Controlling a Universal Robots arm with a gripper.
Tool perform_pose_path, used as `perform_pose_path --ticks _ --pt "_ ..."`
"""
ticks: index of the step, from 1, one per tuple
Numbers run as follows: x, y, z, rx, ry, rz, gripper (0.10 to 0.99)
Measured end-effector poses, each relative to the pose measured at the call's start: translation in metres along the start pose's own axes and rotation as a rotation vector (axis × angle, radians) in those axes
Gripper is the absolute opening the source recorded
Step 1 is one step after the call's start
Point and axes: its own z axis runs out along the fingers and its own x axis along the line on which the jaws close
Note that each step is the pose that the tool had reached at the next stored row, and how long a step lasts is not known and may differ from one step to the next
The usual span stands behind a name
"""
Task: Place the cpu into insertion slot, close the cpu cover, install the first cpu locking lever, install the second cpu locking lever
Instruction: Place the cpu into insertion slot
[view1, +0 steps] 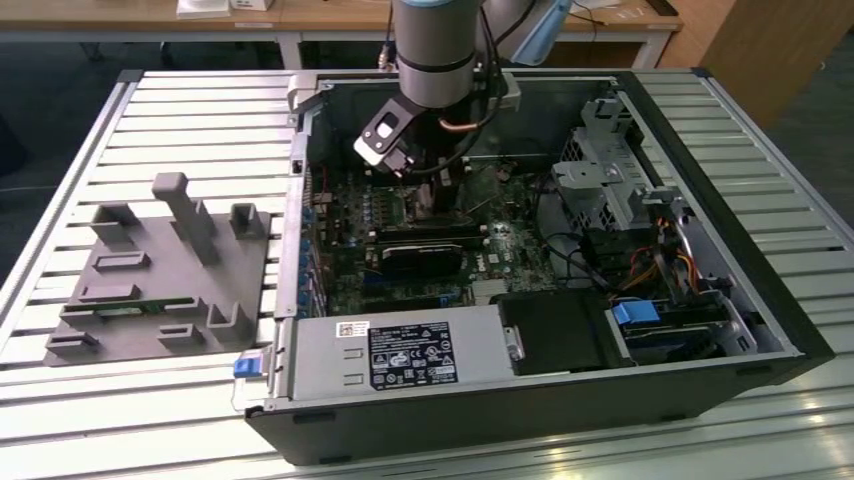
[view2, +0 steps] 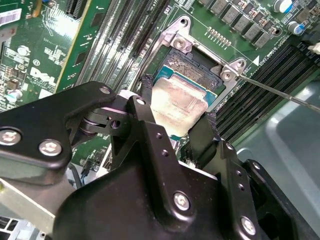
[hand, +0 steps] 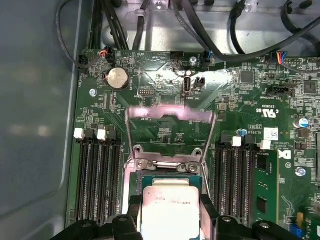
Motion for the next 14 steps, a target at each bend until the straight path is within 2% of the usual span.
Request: perform_pose_path --ticks 14 --pt "0.0016 -0.0028 0.0115 -0.001 0.0014 0.021 0.541"
